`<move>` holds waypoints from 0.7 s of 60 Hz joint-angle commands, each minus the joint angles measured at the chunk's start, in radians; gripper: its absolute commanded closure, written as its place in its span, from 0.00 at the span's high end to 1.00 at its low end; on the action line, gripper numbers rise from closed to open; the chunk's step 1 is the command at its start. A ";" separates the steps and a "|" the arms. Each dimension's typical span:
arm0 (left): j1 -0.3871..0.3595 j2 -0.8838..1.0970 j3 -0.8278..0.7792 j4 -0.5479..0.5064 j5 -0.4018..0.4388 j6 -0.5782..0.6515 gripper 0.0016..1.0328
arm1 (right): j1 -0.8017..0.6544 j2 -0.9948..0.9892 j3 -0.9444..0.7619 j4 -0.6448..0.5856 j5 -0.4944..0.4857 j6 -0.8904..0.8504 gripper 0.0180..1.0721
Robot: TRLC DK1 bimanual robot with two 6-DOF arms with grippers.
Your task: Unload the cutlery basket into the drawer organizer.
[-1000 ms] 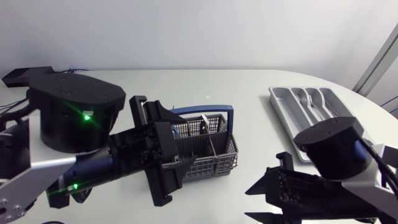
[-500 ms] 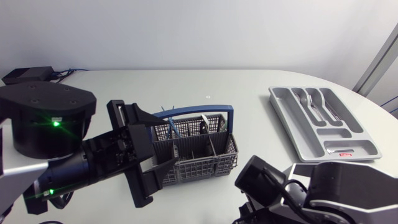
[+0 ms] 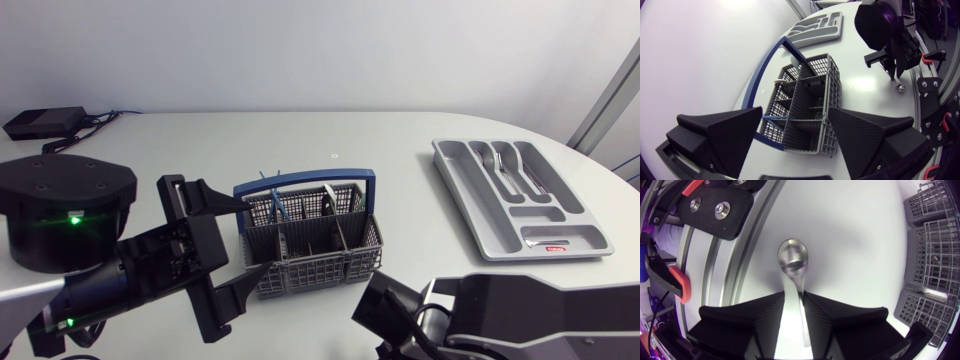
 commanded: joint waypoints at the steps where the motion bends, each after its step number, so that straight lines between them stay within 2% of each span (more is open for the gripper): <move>1: 0.011 -0.020 -0.030 -0.002 0.009 0.007 0.89 | 0.014 0.036 -0.006 0.004 0.017 -0.031 0.12; 4: 0.011 -0.021 -0.034 -0.002 0.009 0.007 0.89 | 0.014 0.039 -0.003 0.005 0.019 -0.033 0.05; 19: 0.021 -0.035 -0.043 -0.003 0.013 0.008 0.89 | -0.030 -0.045 -0.008 0.001 0.038 -0.064 0.05; 29: 0.034 -0.049 -0.047 -0.003 0.015 0.010 0.89 | -0.184 -0.168 -0.006 -0.061 0.038 -0.154 0.05; 42: 0.044 -0.057 -0.053 -0.003 0.022 0.010 0.89 | -0.488 -0.227 -0.006 -0.093 0.028 -0.360 0.05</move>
